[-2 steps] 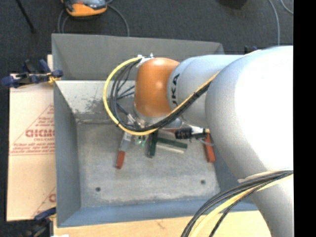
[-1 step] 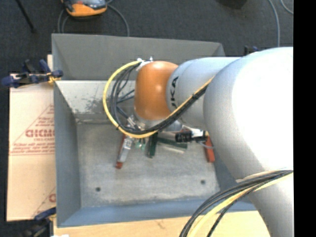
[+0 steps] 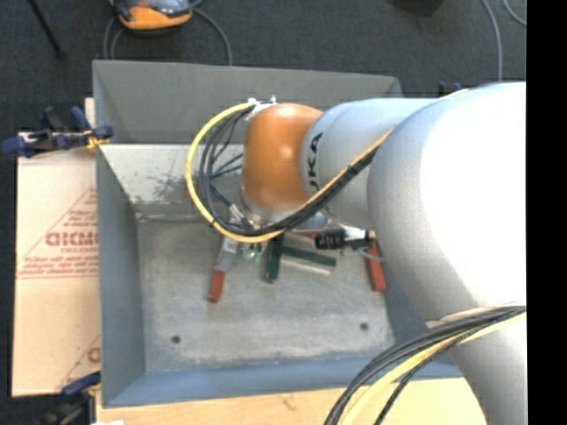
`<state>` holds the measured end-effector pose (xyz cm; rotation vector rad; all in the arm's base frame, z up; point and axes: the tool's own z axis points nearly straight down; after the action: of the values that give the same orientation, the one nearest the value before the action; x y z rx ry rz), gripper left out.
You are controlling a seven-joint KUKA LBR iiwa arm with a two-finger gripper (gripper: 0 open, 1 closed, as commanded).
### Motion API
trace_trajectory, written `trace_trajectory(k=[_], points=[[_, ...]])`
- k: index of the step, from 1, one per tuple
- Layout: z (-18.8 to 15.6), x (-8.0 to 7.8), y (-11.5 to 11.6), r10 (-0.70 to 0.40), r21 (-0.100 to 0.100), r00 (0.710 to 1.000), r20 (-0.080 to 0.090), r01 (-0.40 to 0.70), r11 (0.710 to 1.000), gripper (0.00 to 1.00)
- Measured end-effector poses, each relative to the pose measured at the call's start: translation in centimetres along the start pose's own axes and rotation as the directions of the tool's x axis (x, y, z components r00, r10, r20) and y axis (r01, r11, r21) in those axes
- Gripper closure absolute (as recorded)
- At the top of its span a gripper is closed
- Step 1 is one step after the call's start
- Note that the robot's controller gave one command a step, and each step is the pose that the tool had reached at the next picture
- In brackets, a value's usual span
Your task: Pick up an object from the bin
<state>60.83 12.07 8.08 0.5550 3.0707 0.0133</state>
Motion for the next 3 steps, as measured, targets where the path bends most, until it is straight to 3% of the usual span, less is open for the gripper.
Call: trace_trajectory(k=[1,2,3], points=[[0.8,0.5,-0.2,0.001,0.008,1.000,-0.014,0.000,1.000,0.00],[0.8,0.5,-0.2,0.001,0.008,1.000,-0.014,-0.001,1.000,0.00],[1.0,-3.1,-3.6,-0.561,0.000,0.828,-0.014,0.561,0.828,1.00]])
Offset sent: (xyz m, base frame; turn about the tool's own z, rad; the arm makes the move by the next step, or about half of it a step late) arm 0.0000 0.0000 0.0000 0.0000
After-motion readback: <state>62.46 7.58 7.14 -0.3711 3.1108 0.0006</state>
